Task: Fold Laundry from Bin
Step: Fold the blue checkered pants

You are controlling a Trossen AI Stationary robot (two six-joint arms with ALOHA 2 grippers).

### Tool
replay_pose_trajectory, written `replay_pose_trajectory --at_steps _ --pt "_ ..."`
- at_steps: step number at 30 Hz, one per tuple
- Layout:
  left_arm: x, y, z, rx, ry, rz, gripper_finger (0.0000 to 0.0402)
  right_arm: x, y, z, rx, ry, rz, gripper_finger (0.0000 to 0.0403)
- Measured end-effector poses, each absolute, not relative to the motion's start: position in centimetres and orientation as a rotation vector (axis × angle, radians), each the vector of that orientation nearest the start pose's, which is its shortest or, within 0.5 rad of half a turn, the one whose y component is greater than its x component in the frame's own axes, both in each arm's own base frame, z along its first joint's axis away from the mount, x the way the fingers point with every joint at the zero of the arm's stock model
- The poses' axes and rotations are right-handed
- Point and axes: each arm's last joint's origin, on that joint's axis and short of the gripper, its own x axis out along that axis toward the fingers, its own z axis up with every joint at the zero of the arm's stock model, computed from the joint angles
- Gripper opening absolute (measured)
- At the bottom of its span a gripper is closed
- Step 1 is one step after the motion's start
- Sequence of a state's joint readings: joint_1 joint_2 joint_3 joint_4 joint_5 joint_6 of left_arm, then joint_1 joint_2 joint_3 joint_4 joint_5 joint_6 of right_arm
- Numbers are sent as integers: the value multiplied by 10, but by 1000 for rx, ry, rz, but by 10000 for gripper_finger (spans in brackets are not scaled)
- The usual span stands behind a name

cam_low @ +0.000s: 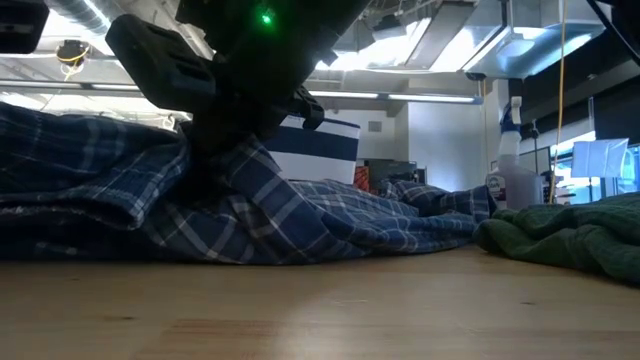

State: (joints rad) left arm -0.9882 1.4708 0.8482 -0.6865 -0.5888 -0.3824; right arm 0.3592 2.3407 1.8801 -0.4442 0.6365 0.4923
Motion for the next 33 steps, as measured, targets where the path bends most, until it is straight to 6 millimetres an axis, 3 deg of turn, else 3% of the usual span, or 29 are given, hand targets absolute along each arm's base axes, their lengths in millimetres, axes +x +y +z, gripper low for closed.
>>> replay_pose_trajectory --at_steps 7,12,25,33 --pt "157 -212 187 466 899 -225 271 480 162 166 30 704 -442 0" --pt "155 -216 185 463 898 -249 299 480 161 166 31 703 -443 0" --pt "161 -217 140 627 1013 -101 305 480 161 166 31 703 -442 0" --pt "155 -205 133 650 1054 75 306 480 161 166 32 703 -442 0"
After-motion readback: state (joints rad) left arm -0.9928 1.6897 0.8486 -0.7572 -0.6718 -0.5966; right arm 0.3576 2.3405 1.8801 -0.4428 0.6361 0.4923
